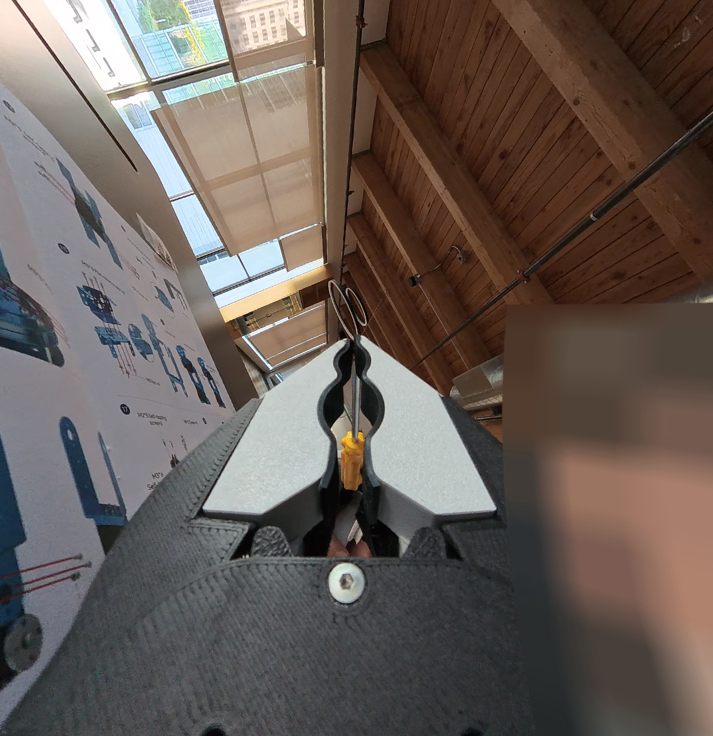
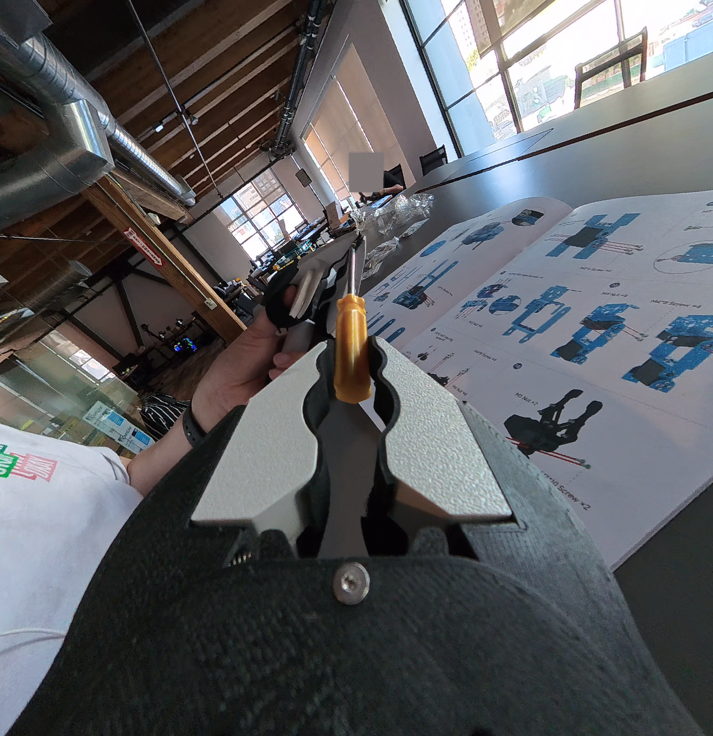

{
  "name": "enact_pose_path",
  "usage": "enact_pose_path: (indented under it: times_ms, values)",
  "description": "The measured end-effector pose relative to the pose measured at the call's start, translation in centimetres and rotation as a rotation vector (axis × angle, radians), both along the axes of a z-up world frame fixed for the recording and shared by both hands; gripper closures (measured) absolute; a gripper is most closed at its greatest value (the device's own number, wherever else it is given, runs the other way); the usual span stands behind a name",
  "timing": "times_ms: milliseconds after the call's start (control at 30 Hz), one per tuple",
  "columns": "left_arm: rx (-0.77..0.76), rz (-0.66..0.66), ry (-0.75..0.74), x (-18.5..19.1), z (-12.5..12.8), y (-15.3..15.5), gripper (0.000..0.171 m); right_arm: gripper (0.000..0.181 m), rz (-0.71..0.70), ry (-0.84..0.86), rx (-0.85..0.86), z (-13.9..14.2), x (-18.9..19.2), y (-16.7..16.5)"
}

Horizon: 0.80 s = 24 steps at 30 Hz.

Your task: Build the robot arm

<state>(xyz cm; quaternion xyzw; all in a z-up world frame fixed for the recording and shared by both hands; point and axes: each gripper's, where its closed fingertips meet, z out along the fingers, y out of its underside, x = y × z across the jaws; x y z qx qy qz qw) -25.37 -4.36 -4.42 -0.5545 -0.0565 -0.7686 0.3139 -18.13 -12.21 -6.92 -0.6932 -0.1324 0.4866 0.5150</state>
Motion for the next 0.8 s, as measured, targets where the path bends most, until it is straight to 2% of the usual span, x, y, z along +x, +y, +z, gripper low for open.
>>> enact_pose_path:
  times_ms: [633, 800]
  values:
    - [-0.011, 0.013, -0.015, -0.10, -0.08, 0.07, 0.171, 0.166, -0.017, 0.009, -0.004, 0.00, 0.23, 0.23]
    - [0.006, 0.043, 0.023, -0.15, -0.25, 0.13, 0.171, 0.166, -0.035, -0.016, 0.003, -0.16, 0.28, 0.32]
